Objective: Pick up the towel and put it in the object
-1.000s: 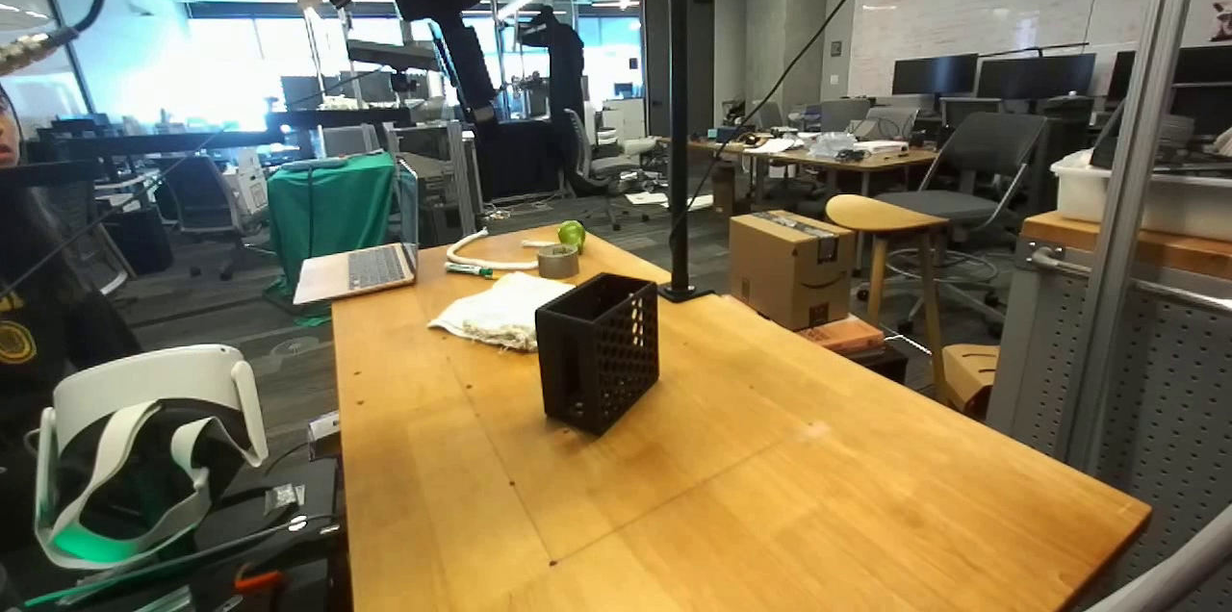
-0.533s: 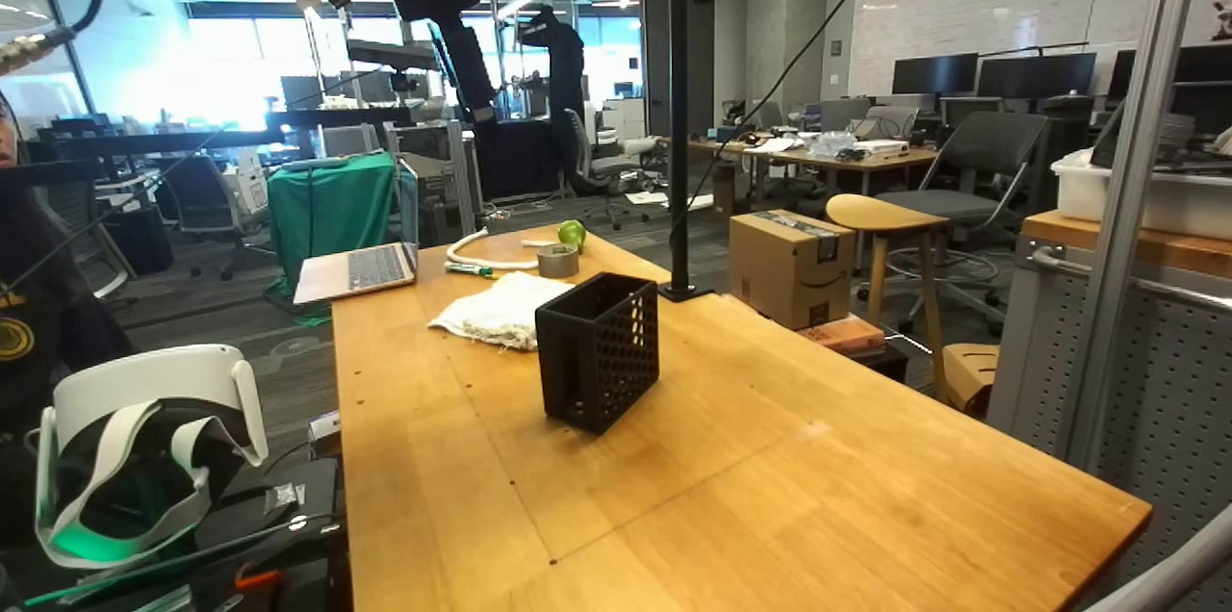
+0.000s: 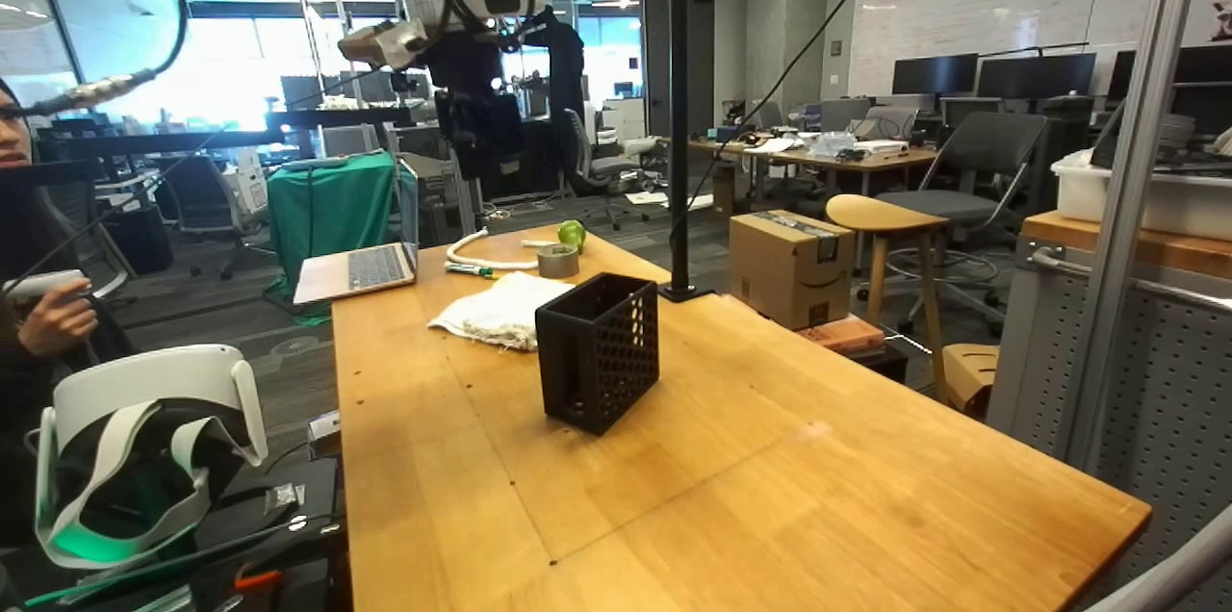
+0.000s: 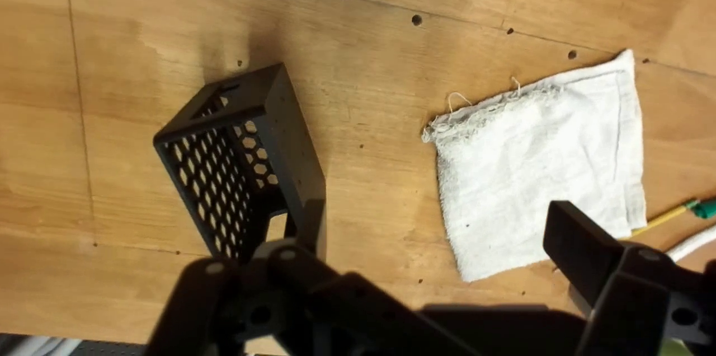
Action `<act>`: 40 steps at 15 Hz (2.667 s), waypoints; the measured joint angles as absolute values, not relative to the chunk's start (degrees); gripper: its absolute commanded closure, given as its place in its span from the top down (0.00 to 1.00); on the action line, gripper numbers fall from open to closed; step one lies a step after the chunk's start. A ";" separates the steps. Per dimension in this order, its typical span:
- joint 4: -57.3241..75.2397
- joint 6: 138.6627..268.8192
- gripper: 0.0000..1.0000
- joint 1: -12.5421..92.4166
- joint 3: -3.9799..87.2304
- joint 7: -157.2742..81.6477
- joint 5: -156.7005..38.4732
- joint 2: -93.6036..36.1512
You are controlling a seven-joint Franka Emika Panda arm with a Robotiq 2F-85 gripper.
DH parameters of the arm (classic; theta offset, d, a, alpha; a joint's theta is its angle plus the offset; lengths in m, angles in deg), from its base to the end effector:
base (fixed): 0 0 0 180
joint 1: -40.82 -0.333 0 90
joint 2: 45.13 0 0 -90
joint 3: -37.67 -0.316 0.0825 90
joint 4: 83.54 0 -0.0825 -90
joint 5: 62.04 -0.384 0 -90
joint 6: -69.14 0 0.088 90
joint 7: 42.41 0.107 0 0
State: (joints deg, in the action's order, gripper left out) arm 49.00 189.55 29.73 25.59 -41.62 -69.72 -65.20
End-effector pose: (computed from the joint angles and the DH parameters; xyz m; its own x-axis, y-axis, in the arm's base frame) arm 0.4171 0.1916 0.4900 0.9414 0.3111 0.1307 0.3200 -0.9459 -0.0534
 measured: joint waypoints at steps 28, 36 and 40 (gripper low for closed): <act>18.36 196.20 0.74 20.44 16.59 -71.11 -53.77 -11.34; 17.74 198.12 0.12 20.18 17.04 -66.60 -53.76 -9.98; 18.94 199.29 0.00 19.62 17.52 -61.18 -53.74 -11.29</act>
